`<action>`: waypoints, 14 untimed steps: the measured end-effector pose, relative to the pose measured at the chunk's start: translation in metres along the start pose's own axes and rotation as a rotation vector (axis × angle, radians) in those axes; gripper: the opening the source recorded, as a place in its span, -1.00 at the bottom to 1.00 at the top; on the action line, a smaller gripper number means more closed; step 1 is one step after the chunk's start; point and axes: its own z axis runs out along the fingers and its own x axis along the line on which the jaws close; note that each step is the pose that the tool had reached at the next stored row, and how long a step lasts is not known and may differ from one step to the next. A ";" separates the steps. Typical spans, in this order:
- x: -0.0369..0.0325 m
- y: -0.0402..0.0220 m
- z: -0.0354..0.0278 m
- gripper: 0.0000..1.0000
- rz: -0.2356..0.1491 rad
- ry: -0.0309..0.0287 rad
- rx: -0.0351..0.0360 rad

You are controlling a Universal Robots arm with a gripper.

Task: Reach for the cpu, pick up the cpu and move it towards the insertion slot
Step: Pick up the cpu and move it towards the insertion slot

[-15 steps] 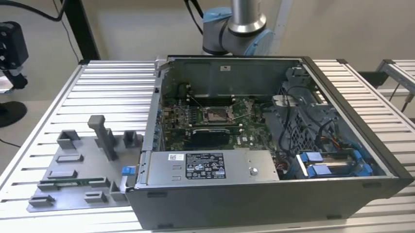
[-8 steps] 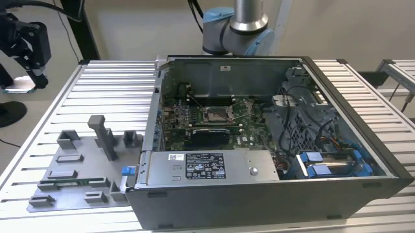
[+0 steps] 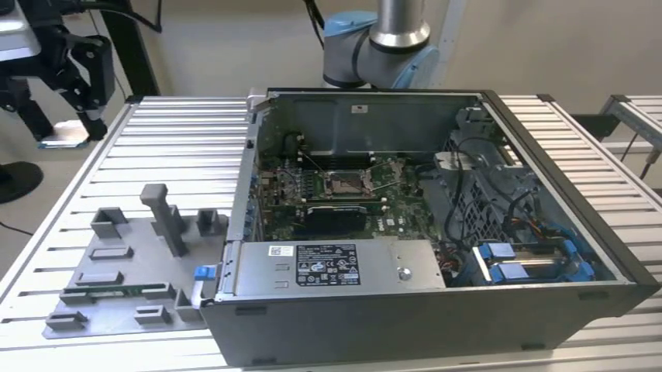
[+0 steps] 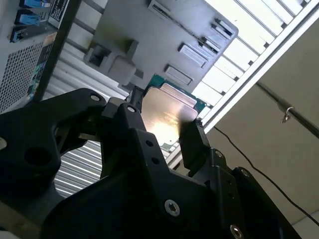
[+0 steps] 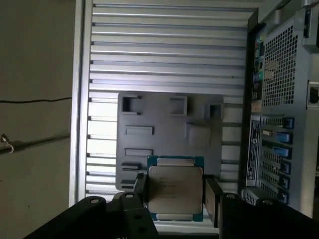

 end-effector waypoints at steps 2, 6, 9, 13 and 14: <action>-0.0091 -0.0002 -0.0002 -1.00 0.000 0.0011 0.0000; -0.0275 -0.0007 -0.0005 -1.00 0.000 0.0028 -0.0001; -0.0411 -0.0009 -0.0007 -1.00 0.000 0.0031 -0.0002; -0.0592 -0.0014 -0.0010 -1.00 0.000 0.0034 -0.0002; -0.0638 -0.0015 -0.0011 -1.00 0.000 0.0036 -0.0002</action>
